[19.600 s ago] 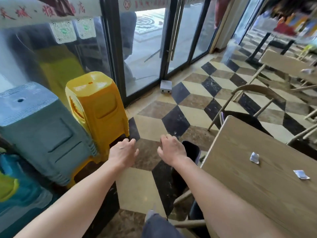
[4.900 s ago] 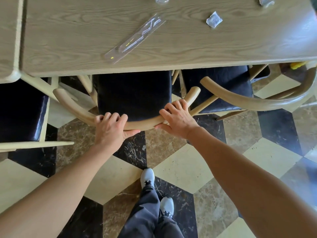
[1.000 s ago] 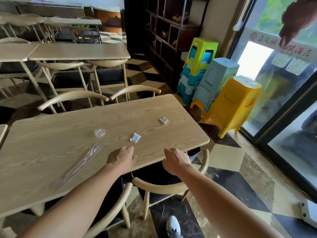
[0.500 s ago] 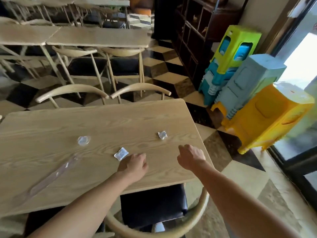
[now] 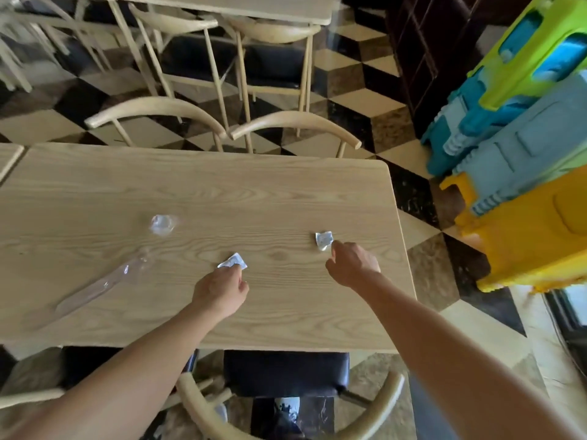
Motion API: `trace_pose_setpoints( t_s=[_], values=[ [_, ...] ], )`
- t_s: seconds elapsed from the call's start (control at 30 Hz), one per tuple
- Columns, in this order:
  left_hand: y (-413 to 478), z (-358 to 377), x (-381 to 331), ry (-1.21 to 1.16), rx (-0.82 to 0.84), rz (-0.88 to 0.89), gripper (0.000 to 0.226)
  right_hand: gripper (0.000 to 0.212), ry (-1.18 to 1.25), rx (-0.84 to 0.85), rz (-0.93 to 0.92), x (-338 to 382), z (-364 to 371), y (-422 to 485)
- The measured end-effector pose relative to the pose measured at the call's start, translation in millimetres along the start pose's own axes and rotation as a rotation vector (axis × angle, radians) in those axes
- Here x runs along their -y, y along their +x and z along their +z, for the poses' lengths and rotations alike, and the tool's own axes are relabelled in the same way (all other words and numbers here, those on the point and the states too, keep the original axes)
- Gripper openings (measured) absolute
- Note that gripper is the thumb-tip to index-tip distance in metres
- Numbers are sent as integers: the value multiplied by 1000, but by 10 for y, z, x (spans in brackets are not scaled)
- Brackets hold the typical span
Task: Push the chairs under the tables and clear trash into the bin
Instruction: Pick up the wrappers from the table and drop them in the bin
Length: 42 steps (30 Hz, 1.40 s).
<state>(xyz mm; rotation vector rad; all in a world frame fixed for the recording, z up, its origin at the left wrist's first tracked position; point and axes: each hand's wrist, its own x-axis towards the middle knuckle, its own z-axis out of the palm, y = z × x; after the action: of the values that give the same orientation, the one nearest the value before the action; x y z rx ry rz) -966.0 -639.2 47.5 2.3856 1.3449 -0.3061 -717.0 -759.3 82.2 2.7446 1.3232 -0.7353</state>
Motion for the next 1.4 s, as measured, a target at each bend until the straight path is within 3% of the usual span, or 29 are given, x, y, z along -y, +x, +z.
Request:
trace_pose_setpoints(
  t_s=[0.27, 0.47, 0.67, 1.03, 1.17, 1.3, 1.4],
  values=[
    [367, 203, 109, -40, -70, -87, 22, 33, 48, 8, -17, -53, 261, 464],
    [653, 389, 181, -31, -140, -125, 30, 29, 98, -96, -62, -46, 414, 945],
    [796, 614, 351, -18, -37, -149, 47, 48, 37, -87, -121, 18, 684, 1190],
    [586, 770, 330, -26, -44, -43, 36, 27, 71, -35, -44, 29, 1060, 804],
    [419, 844, 289, -12, -3, 14, 43, 31, 41, -11, -33, 29, 1166, 560],
    [209, 927, 273, 49, 6, 66, 25, 36, -28, -5, -41, 56, 1278, 312],
    [48, 998, 253, 92, 70, 61, 38, 28, -56, 39, -59, 96, 1336, 133]
  ],
)
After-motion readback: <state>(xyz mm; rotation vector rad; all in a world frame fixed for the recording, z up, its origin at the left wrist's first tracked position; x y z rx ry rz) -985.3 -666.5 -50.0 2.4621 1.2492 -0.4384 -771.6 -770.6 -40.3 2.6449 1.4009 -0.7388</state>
